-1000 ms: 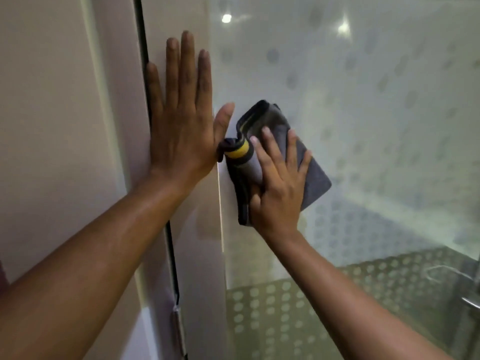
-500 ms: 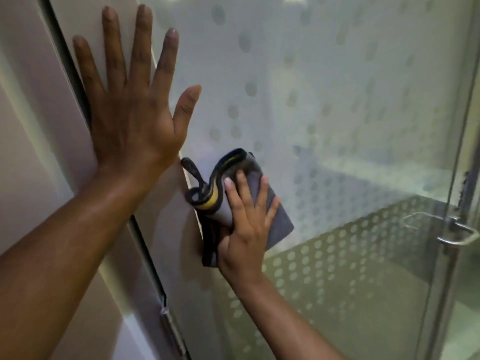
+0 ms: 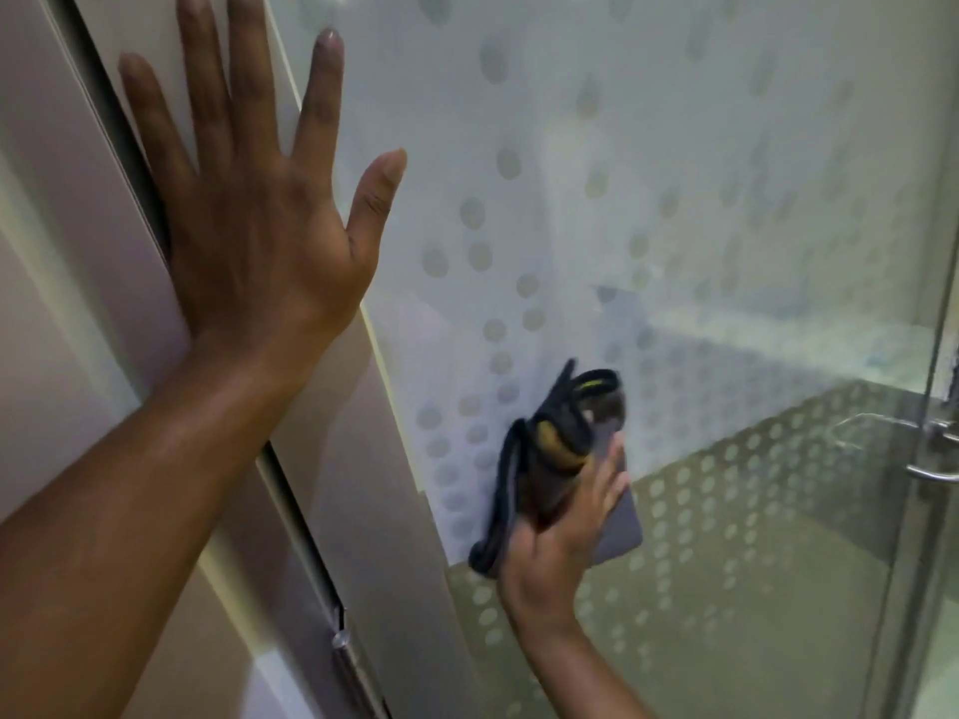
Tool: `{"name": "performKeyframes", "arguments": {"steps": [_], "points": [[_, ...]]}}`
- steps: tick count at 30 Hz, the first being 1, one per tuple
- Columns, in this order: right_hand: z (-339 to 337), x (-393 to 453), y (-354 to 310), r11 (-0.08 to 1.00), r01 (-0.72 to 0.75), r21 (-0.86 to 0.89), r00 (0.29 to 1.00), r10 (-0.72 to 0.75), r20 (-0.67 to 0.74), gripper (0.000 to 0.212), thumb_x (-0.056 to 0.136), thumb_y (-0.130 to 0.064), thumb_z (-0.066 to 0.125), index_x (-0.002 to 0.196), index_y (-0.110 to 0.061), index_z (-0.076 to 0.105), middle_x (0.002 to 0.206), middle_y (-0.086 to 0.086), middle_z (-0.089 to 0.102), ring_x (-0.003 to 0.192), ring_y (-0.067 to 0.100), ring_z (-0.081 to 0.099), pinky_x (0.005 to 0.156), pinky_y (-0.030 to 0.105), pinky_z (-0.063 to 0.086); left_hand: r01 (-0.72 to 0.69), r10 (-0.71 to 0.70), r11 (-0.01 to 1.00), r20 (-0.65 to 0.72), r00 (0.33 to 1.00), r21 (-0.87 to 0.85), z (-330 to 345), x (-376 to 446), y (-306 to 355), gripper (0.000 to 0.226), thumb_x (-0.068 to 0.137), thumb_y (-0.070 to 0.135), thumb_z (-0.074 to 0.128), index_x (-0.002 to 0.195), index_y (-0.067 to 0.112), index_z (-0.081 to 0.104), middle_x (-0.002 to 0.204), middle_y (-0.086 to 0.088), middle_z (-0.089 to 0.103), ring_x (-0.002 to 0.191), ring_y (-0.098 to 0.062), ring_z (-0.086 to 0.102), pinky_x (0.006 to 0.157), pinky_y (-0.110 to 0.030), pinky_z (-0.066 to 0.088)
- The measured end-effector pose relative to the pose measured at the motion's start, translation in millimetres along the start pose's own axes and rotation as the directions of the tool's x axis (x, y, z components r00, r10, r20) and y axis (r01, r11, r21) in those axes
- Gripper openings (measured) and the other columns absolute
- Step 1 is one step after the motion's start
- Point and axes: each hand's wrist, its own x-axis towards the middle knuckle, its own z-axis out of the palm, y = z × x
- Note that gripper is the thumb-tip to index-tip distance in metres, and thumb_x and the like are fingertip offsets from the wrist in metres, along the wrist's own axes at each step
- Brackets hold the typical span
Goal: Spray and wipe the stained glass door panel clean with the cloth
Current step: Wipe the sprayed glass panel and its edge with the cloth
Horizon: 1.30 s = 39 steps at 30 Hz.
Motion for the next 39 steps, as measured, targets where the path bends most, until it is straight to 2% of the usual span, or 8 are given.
{"name": "performKeyframes", "arguments": {"steps": [5,11,16,20,24,29,34,39], "points": [[-25.6,-27.6,35.7,0.744,0.649,-0.158,0.738,-0.565,0.369,0.051,0.113,-0.044,0.02,0.162,-0.038,0.034,0.172,-0.015,0.031,0.161,0.027,0.028,0.126,0.055,0.015,-0.038,0.038,0.999,0.05,0.998,0.012,-2.8,-0.8,-0.5,0.075,0.115,0.069,0.018,0.177,0.027,0.017,0.186,-0.021,0.01,0.172,-0.044,0.01,0.136,-0.072,0.009],[-6.2,94.7,-24.2,0.99,-0.086,-0.108,0.985,0.069,-0.156,0.085,0.089,-0.069,0.048,0.146,-0.006,0.052,0.149,0.032,0.055,0.134,0.061,0.052,0.111,0.074,0.038,-0.027,0.027,1.0,0.009,1.0,0.014,1.0,0.6,-1.9,0.078,0.112,0.071,0.018,0.176,0.026,0.028,0.186,-0.018,0.013,0.173,-0.039,0.013,0.138,-0.065,0.009],[-7.7,123.2,-54.4,0.519,0.816,-0.255,0.574,-0.778,0.254,0.053,0.11,-0.039,0.027,0.163,-0.039,0.02,0.175,-0.022,0.012,0.164,0.013,0.006,0.129,0.043,0.007,-0.024,0.024,1.0,-0.017,1.0,0.019,-0.3,-0.9,-4.1,0.077,0.114,0.068,0.021,0.176,0.024,0.025,0.185,-0.02,0.014,0.173,-0.038,0.013,0.139,-0.062,0.012],[-15.4,203.8,-88.6,0.934,0.351,-0.069,0.936,-0.351,0.009,0.08,0.087,-0.004,0.053,0.159,-0.031,0.034,0.17,0.01,0.035,0.158,0.038,0.02,0.126,0.062,0.013,0.018,-0.017,0.999,-0.035,0.999,0.038,0.7,0.5,-4.4,0.082,0.113,0.069,0.021,0.177,0.017,0.022,0.184,-0.022,0.014,0.172,-0.04,0.015,0.139,-0.061,0.015],[16.4,263.1,-185.7,0.986,0.166,-0.029,0.985,-0.167,-0.05,0.085,0.084,-0.006,0.055,0.165,-0.017,0.029,0.174,0.018,0.022,0.162,0.041,0.011,0.131,0.062,0.001,0.049,-0.046,0.996,-0.036,0.998,0.079,1.1,2.4,-3.5,0.088,0.112,0.07,0.021,0.176,0.01,0.022,0.184,-0.024,0.016,0.171,-0.042,0.017,0.139,-0.059,0.013],[38.7,293.6,-230.7,0.526,0.85,-0.034,0.501,-0.787,0.359,0.06,0.105,-0.021,0.05,0.162,-0.026,0.037,0.174,-0.006,0.028,0.165,0.026,0.007,0.131,0.055,0.0,0.054,-0.051,0.994,-0.026,0.998,0.093,1.4,1.3,-1.0,0.092,0.112,0.071,0.017,0.175,0.004,0.021,0.184,-0.023,0.016,0.172,-0.041,0.017,0.14,-0.057,0.012],[46.0,326.0,-275.5,0.871,0.487,-0.072,0.873,-0.483,0.063,0.076,0.088,-0.004,0.051,0.162,-0.017,0.036,0.172,0.0,0.033,0.163,0.033,0.017,0.131,0.06,0.005,0.06,-0.058,0.994,-0.018,0.998,0.092,-5.0,-2.4,0.1,0.094,0.112,0.071,0.017,0.174,0.001,0.024,0.183,-0.024,0.018,0.171,-0.041,0.019,0.14,-0.058,0.014],[57.3,300.2,-263.7,0.554,0.833,0.001,0.522,-0.785,0.334,0.049,0.111,-0.03,0.038,0.159,-0.027,0.043,0.173,-0.004,0.033,0.164,0.028,0.014,0.133,0.054,0.004,0.092,-0.095,0.994,0.072,0.993,0.051,-11.8,-11.6,2.9,0.103,0.108,0.075,0.004,0.174,-0.002,0.015,0.184,-0.025,0.012,0.172,-0.041,0.012,0.141,-0.056,0.01]]}}
